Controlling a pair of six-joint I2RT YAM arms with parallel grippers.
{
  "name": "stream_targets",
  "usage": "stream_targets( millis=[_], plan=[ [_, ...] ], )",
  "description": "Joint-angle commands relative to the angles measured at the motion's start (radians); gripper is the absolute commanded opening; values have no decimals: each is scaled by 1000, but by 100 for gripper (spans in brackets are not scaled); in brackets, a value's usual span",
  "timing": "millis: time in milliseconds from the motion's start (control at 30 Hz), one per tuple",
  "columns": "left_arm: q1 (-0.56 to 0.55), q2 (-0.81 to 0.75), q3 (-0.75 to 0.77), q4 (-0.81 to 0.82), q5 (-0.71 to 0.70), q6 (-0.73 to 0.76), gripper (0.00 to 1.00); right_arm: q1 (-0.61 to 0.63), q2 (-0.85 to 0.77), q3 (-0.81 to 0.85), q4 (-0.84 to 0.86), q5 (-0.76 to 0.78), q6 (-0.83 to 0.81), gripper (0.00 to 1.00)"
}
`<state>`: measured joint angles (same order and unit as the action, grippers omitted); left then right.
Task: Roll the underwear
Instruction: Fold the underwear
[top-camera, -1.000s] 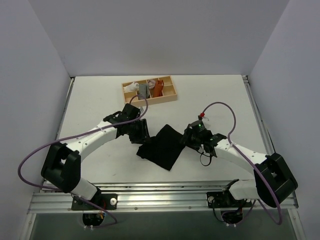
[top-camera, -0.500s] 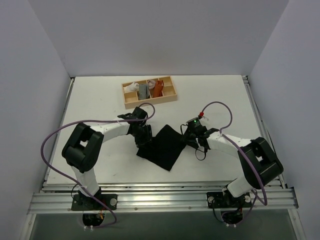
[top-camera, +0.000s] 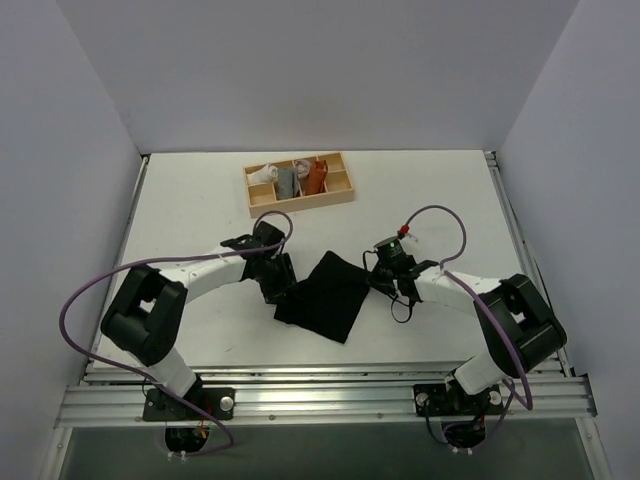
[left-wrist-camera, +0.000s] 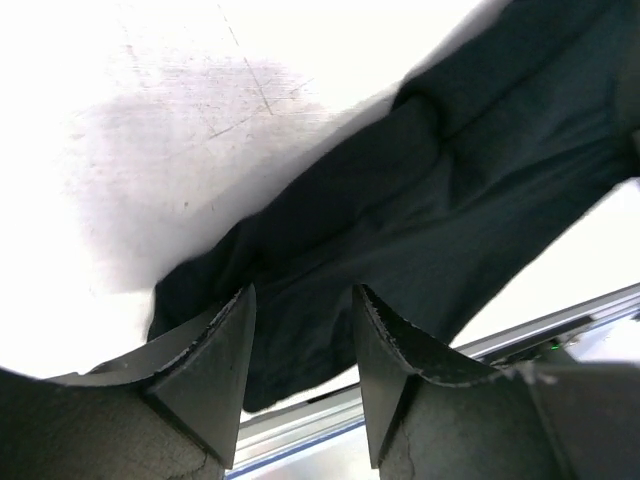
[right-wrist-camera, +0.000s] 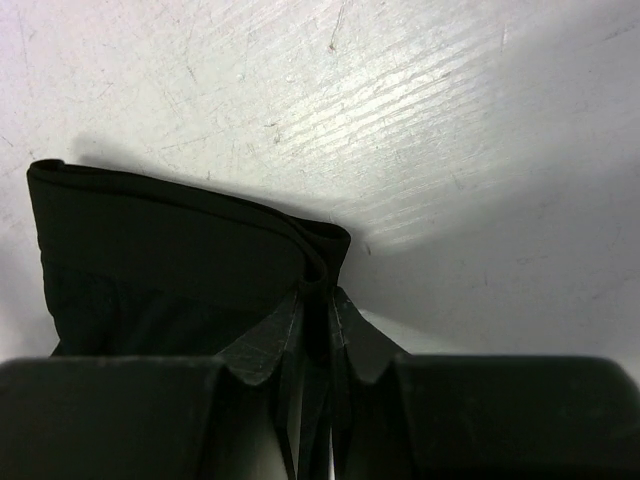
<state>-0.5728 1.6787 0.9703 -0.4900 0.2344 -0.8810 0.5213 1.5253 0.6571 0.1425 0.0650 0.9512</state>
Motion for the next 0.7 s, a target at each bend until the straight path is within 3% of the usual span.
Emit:
stream_targets(
  millis=[0, 67, 200, 300, 433, 667],
  plan=[
    [17, -74, 47, -19, -43, -53, 53, -10, -28, -28, -35, 44, -6, 7],
    [19, -74, 105, -19, -35, -52, 54, -10, -31, -28, -32, 30, -25, 8],
    [19, -37, 179, 118, 90, -7, 53, -10, -40, -21, -20, -10, -63, 21],
    [17, 38, 240, 232, 199, 48, 49, -9, -83, -21, -40, -16, -80, 24],
    [7, 165, 324, 255, 328, 132, 44, -12, -119, 1, -89, -4, -95, 24],
    [5, 256, 300, 240, 275, 197, 41, -18, -83, 7, -75, -19, -92, 27]
  ],
)
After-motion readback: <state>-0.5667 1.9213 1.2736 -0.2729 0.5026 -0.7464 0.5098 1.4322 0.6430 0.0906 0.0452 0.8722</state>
